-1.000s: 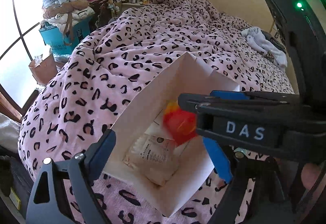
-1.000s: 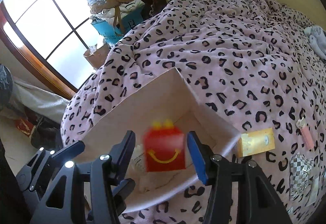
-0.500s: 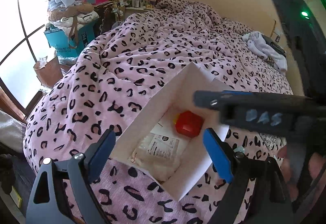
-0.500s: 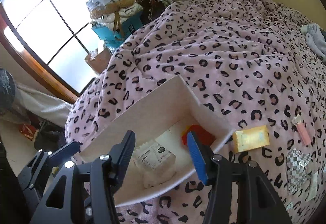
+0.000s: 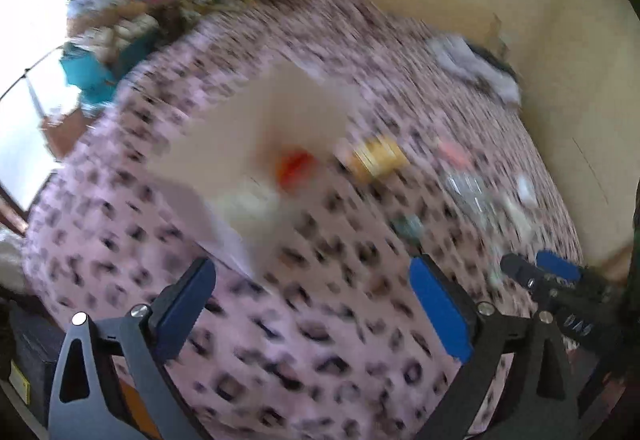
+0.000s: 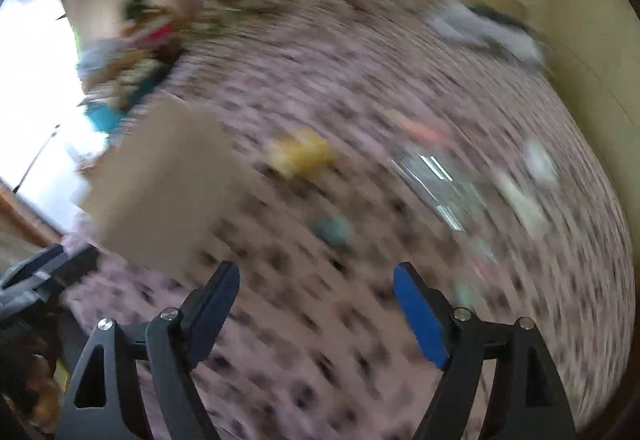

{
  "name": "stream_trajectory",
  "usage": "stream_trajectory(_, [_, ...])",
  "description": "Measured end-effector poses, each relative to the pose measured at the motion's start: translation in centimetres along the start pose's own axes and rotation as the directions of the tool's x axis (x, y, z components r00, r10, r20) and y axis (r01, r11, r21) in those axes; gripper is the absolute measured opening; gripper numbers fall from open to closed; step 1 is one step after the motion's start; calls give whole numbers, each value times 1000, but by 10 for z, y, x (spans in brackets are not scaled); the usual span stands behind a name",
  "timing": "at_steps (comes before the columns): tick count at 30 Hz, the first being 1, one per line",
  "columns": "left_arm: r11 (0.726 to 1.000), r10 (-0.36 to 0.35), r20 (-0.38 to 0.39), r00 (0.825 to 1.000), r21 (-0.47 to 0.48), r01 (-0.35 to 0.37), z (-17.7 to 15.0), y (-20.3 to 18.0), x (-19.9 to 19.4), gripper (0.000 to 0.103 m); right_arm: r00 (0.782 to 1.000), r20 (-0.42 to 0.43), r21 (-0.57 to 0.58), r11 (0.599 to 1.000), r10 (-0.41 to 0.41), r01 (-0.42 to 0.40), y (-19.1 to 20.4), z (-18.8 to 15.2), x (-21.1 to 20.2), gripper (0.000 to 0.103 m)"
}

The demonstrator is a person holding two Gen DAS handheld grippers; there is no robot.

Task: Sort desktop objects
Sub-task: 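Move both tools back toward the remaining items on the bed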

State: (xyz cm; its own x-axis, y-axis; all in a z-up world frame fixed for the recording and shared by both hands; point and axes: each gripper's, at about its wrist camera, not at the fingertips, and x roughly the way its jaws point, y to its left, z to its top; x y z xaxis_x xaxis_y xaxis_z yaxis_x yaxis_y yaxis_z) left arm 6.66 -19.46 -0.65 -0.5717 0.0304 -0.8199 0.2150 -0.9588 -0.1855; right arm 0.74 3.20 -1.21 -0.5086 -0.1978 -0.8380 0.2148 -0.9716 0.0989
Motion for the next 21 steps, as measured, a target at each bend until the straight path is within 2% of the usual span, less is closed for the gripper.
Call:
stream_trajectory(3, [997,-27,-111,994,72,35,-26,-40,38,99,992,-105,136,987,-72,86,-60,-53,21,82])
stream_trajectory(6, [988,-79,-176,981,114,100,-44,-77,63,99,980,-145,197,967,-134,161,-103,-86,27,82])
stream_trajectory(10, [975,-84,-193,978,188,121,-53,-114,73,99,981,-110,270,945,-159,184,-138,-99,17,82])
stream_trajectory(13, [966,-120,-214,969,200,164,-52,-132,74,99,983,-87,299,936,-165,183,-150,-99,10,82])
stream_trajectory(17, [963,-39,-145,989,258,76,-48,-147,68,99,986,-65,344,925,-151,164,-157,-100,7,82])
stream_trajectory(19, [960,-23,-129,991,274,58,-44,-154,66,99,987,-64,362,918,-147,160,-159,-100,7,82])
stream_trajectory(21, [962,-46,-137,989,262,82,-40,-156,69,99,986,-69,358,919,-151,165,-158,-99,9,82])
